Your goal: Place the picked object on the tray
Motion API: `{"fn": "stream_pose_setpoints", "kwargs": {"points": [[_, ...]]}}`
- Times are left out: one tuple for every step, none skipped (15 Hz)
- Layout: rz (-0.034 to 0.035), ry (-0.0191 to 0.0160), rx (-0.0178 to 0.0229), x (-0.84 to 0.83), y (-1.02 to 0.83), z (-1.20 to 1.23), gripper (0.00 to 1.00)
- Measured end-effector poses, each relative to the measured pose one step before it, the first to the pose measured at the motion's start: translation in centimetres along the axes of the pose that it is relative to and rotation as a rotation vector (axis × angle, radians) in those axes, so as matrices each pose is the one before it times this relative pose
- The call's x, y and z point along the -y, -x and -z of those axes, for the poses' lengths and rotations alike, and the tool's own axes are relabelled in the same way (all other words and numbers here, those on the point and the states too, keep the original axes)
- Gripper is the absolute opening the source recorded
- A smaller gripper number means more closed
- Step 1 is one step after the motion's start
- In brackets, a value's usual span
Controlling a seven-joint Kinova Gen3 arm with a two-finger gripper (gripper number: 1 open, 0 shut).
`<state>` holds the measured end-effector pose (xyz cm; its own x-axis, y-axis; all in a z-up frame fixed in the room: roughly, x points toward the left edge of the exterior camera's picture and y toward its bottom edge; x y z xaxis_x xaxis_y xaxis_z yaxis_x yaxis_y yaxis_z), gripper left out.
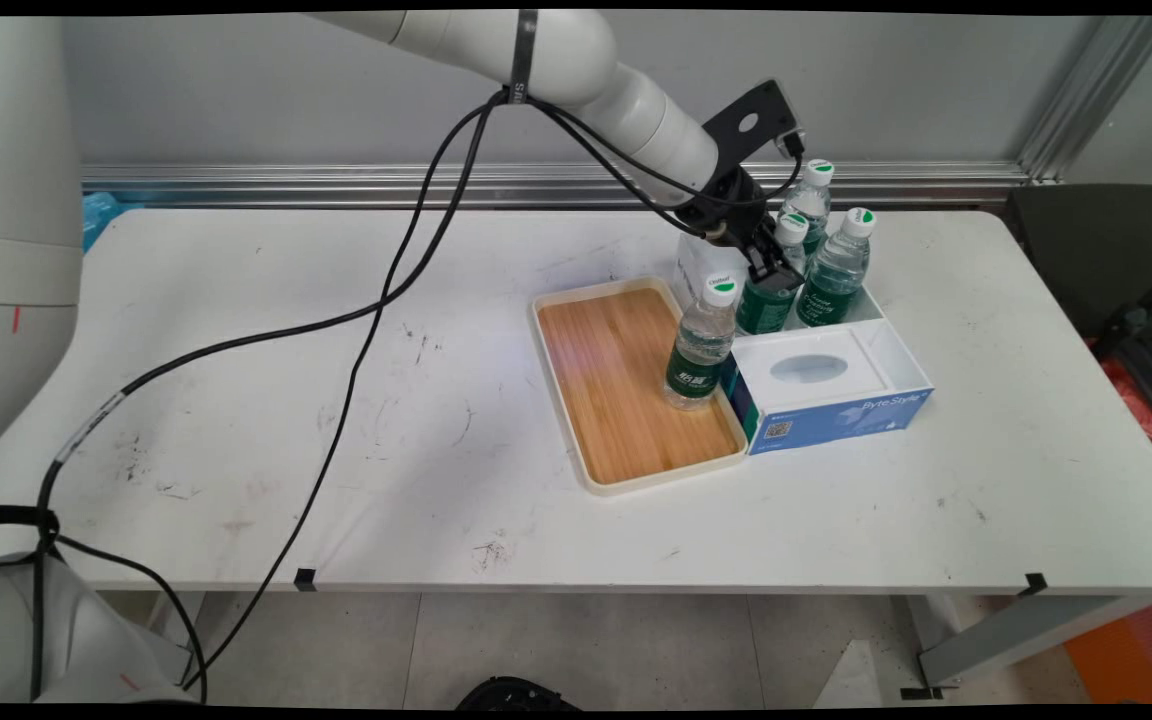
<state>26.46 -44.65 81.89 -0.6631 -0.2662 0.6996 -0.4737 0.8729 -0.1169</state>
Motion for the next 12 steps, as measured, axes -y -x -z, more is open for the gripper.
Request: {"fn": "stream_pose_setpoints", "kwargs": {"points": [[-0.00183,-0.00251,-0.00444,0.041,-0.285,0.212,0.00],[-0.00228,-0.00394,-0.00574,0.087,-0.357,0.305,0.00],[-0.00357,-0.00291,-0.00475,0.063,-0.367,0.276,0.00],[-0.00321,-0.00555,-0.00504,0.105,-0.386,0.438,0.00],[-0.00230,-0.00309,-0.00324,0.060,-0.253,0.250,0.00],[-0.00421,-0.00406,-0.00440,0.069,-0.424,0.404,0.00],[-0.00365,-0.00553,-0.00437,0.087,-0.458,0.531,0.00],[-0.00331,-0.00561,-0.00376,0.071,-0.474,0.561,0.00],[-0.00165,-0.00651,-0.00108,0.092,-0.316,0.611,0.00],[-0.00056,-0.00823,0.00006,0.110,-0.368,0.767,0.00],[-0.00127,-0.00611,0.00011,0.072,-0.354,0.604,0.00],[0.00407,-0.01054,0.00169,0.155,-0.211,0.903,0.00]]}}
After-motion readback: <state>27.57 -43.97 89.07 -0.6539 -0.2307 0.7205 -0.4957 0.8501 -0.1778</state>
